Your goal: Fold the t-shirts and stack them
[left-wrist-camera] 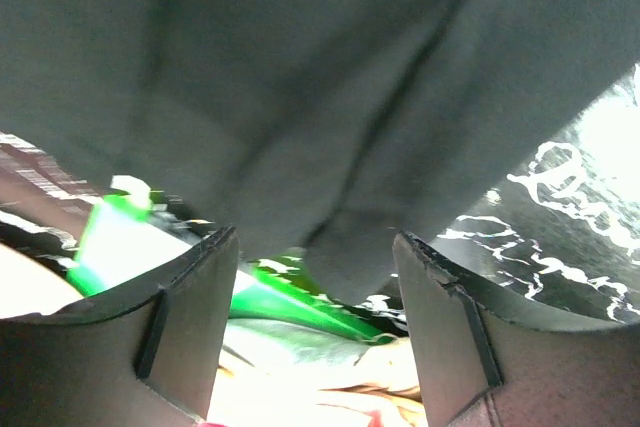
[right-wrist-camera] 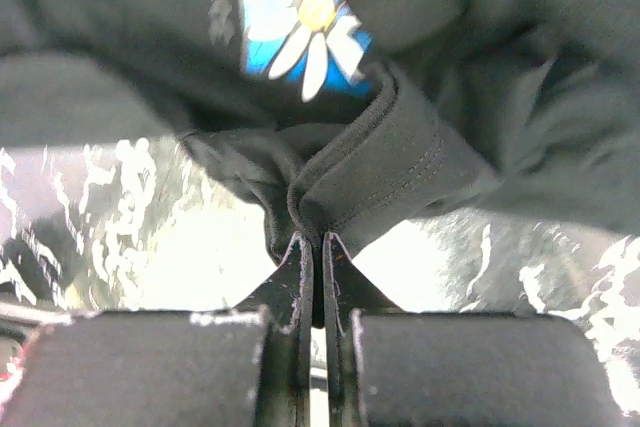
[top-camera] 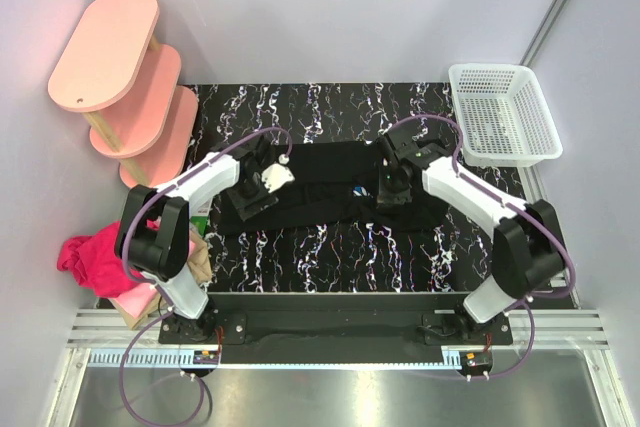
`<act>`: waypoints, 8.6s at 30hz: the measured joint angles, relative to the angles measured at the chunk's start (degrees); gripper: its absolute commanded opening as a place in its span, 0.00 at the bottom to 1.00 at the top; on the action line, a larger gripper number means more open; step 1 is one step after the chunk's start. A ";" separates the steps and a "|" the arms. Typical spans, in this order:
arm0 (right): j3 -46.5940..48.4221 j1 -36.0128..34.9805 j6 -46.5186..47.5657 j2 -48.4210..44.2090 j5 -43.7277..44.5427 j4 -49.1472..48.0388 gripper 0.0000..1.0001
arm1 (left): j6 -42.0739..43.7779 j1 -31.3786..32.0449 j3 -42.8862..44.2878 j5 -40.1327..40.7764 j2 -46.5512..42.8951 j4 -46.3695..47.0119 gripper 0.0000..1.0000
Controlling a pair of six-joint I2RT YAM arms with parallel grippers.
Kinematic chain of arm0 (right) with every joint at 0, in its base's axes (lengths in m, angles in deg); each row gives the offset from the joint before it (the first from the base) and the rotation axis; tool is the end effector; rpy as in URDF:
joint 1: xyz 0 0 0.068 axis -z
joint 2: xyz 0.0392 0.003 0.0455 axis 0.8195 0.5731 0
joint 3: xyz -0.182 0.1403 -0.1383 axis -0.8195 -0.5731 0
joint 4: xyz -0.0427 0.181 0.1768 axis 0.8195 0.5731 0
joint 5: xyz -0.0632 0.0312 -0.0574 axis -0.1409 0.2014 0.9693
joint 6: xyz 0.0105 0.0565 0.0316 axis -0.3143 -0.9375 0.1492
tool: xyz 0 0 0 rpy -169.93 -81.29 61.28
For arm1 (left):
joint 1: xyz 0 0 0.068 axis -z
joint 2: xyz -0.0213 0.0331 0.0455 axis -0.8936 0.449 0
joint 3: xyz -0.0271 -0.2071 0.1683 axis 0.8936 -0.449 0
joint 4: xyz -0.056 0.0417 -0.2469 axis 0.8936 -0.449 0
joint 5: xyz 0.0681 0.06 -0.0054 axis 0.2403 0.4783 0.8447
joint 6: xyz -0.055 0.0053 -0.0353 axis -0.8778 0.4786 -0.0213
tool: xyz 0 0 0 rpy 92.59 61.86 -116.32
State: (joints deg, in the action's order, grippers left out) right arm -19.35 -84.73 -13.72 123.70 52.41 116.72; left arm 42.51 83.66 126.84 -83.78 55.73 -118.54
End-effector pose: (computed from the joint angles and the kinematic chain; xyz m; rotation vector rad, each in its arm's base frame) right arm 0.2804 0.1601 0.2209 -0.0744 2.7520 0.2867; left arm 0.2898 -0.1037 0.1793 1.4475 2.5969 0.1424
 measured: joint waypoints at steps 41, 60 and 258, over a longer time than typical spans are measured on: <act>-18.14 -10.93 -13.77 -28.30 1.31 7.78 0.00 | -3.10 2.49 -8.02 -3.91 -0.52 -1.73 0.21; -8.87 -11.02 -11.87 -27.26 7.17 12.57 0.00 | 0.26 0.76 -0.61 0.22 -2.84 -6.45 0.00; 15.61 22.58 0.94 9.25 7.78 3.89 0.68 | 3.30 -1.68 8.28 11.08 13.00 3.06 0.99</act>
State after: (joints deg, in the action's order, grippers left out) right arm -3.74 -62.15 -12.78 132.95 60.19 120.61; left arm 45.81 81.98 135.13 -72.69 68.73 -115.48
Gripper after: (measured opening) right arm 0.737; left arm 0.985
